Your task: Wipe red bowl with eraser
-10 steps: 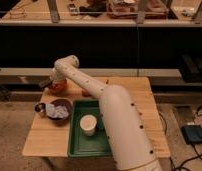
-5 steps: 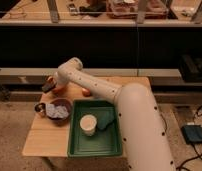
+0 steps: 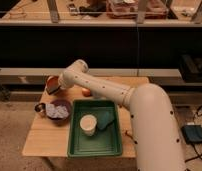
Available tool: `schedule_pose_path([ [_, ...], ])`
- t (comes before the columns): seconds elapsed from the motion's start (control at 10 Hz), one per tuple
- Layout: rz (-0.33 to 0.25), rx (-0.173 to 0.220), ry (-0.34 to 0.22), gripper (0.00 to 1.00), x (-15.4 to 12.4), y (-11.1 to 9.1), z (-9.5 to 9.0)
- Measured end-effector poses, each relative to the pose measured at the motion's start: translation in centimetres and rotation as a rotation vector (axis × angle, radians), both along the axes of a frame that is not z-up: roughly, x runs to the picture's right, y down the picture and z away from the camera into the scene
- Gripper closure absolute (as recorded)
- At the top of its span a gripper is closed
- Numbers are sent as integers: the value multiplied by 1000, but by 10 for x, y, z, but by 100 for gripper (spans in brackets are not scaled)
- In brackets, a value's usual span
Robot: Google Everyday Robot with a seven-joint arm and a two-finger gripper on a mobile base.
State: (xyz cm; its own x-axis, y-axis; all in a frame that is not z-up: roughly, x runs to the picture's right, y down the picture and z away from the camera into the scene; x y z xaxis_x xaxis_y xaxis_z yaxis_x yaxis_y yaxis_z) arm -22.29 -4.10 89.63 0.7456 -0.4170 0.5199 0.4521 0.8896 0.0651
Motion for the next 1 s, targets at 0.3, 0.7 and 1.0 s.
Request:
schedule_pose_path([
  [0.3,46,10,31,100,28,-7,2],
  [0.7,84,12,59,100,42,-32,21],
  [1.0,94,1,61,100,38,-51,44],
])
